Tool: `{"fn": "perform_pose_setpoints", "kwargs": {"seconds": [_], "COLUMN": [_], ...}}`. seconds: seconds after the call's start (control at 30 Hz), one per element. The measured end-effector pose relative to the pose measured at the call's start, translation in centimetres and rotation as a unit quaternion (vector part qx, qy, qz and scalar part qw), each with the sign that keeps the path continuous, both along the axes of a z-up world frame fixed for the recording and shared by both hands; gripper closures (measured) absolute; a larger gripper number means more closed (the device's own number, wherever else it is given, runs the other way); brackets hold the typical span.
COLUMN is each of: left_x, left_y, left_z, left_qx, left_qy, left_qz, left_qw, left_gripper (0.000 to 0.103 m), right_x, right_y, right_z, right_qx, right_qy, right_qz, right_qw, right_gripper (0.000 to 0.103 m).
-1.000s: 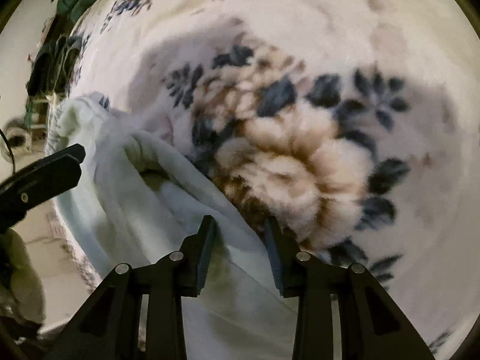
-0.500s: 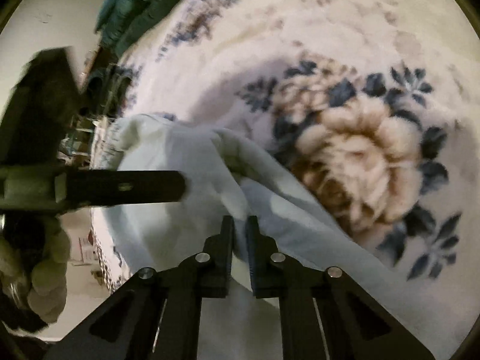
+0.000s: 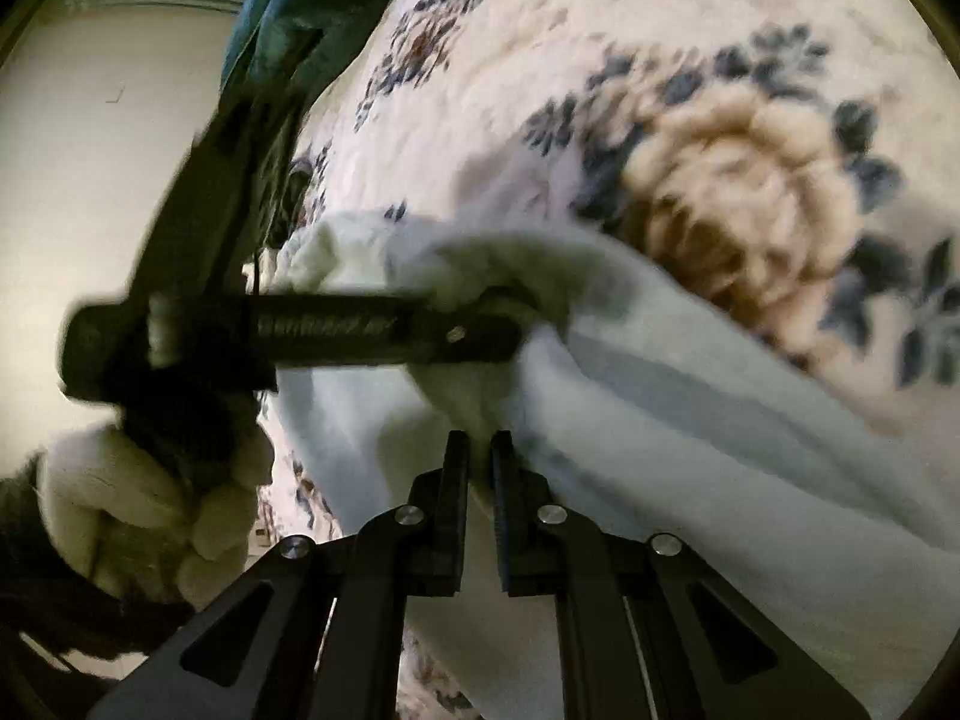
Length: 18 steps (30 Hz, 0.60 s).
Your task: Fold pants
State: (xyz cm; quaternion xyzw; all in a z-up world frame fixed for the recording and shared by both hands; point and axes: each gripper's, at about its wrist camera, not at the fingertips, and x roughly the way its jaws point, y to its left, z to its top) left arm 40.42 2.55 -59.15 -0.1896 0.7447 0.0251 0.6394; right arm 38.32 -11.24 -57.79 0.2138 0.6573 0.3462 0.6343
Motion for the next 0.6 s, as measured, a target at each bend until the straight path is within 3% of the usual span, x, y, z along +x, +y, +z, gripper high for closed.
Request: {"fn": "perform_pose_setpoints", "kwargs": {"seconds": [0.1,0.27,0.37,0.53,0.57,0.6], "left_x": [-0.7,-1.6,-1.6,-1.7,-1.6,-1.7], "left_y": [0.7,1.3,1.6,2.0,2.3,2.3], "left_z": [0.0,-0.1,-0.1,0.2,0.3,0.4], "left_qx": [-0.013,-0.027,-0.033,-0.037,-0.039,-0.042], "left_qy": [-0.004,-0.01,-0.01,-0.012,-0.014,-0.015], "left_qz": [0.017,0.03,0.034,0.035,0.036,0.04], "left_qw": [0.9998,0.9991,0.9988,0.9986,0.9985,0.9982], "left_gripper": [0.063,0.063,0.063,0.062,0.062,0.061], "right_x": [1.1,2.8,4.0,4.5,4.6,4.6], "right_y": [-1.3,0.9,2.8,5.5,5.7,5.6], "right_z": [2.2,3.4,2.2,0.1,-0.1,-0.1], "right_qx": [-0.037,-0.104,-0.139,-0.153,-0.148,-0.145], "right_qy": [-0.041,-0.08,-0.074,-0.05,-0.048,-0.05], "right_qz": [0.009,0.101,0.164,0.239,0.244,0.241], "right_qw": [0.998,0.986,0.974,0.958,0.957,0.958], "right_gripper": [0.088,0.082,0.081,0.081,0.082,0.096]}}
